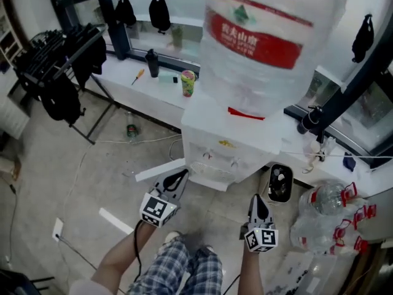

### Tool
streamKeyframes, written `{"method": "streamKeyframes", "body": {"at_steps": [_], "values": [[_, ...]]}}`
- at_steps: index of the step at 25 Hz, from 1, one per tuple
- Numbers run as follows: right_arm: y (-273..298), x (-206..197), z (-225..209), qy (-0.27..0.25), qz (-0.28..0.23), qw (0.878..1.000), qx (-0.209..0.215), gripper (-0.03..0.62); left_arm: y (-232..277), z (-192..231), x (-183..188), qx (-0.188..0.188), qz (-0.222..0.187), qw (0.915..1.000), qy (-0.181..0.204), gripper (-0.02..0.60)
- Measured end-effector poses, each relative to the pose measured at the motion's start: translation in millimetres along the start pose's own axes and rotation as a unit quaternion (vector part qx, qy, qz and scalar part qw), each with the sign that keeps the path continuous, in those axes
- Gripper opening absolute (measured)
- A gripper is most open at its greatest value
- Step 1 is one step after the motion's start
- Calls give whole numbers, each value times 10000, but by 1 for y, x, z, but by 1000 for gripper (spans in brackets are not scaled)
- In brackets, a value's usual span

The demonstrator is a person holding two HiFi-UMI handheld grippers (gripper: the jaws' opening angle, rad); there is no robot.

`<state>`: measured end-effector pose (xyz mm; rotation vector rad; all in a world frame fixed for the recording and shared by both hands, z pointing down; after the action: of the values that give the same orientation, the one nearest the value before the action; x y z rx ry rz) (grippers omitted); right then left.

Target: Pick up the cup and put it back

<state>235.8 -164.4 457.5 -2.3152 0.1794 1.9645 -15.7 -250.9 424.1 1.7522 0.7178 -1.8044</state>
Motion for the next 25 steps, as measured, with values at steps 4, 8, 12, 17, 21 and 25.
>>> {"method": "streamKeyframes", "body": {"at_steps": [4, 8, 12, 17, 21, 25], "values": [[-8, 107, 17, -28, -164, 9998, -58, 17, -6, 4, 107, 46, -24, 10000, 86, 25], [-20, 207, 31, -138, -366, 9992, -109, 17, -10, -8, 200, -47, -109, 9998, 159, 24], [-23, 278, 42, -113, -613, 9981, -19, 17, -4, -4, 270, -53, -376, 9990, 245, 25], [-33, 337, 45, -296, -846, 9959, -81, 17, -1, -2, 328, 106, -510, 9981, 317, 25], [-39, 371, 51, -727, -946, 9928, -66, 17, 3, -10, 357, 73, -644, 9976, 253, 25], [-42, 395, 48, -689, -1163, 9907, -124, 17, 8, -21, 370, -43, -628, 9971, 417, 25]]}}
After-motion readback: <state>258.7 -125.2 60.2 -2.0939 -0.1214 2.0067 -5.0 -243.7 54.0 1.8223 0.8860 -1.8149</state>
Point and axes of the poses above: the fingertips, and each gripper's own axes: y forward along the fingers, z to its left, x out of its top, the point moved 1 cm from there along -y, backward along the fingers, and after that the axes turned 8 degrees about -z, right-handed, at the moved point
